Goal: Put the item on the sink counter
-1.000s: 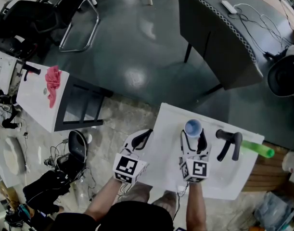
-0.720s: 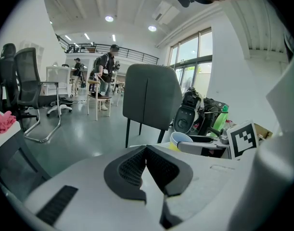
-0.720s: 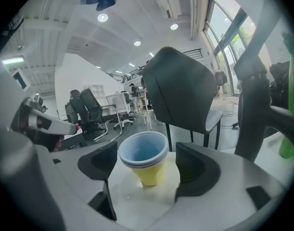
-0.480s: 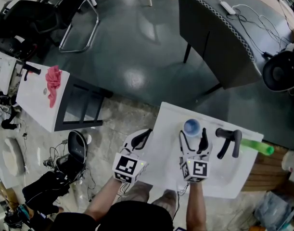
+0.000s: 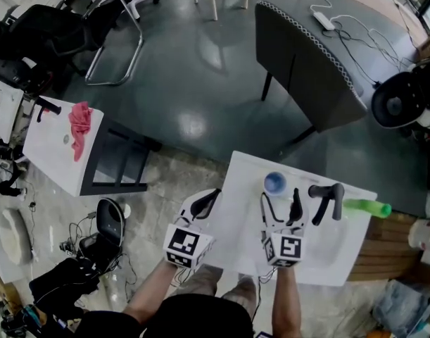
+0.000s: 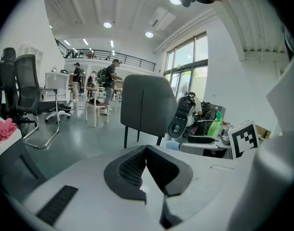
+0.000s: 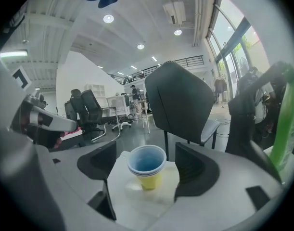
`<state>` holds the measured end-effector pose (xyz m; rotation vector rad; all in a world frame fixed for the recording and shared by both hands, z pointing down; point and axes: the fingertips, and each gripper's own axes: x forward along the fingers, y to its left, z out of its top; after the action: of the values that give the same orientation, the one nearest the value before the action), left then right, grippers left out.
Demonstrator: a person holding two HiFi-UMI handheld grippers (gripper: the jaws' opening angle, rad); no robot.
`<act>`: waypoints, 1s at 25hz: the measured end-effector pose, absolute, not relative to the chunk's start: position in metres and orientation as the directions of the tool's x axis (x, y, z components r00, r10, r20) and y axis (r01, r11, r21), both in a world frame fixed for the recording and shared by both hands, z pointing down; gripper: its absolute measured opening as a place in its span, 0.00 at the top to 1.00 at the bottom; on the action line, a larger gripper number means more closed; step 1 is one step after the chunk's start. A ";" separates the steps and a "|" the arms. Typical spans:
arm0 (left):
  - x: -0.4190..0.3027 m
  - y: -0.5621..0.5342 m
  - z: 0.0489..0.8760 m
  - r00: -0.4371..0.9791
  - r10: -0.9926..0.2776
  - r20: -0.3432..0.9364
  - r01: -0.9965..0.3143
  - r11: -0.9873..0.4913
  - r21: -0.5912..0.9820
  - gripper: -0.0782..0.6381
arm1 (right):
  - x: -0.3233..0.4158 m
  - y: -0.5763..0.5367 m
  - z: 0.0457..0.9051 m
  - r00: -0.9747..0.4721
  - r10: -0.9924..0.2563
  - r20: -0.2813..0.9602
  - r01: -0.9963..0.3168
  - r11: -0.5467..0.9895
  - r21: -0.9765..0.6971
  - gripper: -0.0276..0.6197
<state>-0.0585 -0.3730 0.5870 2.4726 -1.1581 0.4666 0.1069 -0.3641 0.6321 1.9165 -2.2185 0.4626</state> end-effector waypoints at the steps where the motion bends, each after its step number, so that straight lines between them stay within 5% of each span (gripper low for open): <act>1: -0.058 -0.372 0.582 0.611 -0.662 0.434 -0.780 -0.597 0.187 0.89 | 0.107 -0.363 0.626 -0.154 -0.932 0.327 -0.986 0.123 -0.112 0.37; 25: -0.044 -0.328 0.432 0.680 -0.706 0.197 -0.730 -0.678 0.089 0.89 | 0.132 -0.287 0.459 -0.072 -0.984 0.162 -0.997 0.072 -0.005 0.62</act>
<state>-0.0441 -0.3279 0.4324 2.7305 -1.1754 0.2186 0.1320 -0.2868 0.4585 2.0572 -2.2127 0.1728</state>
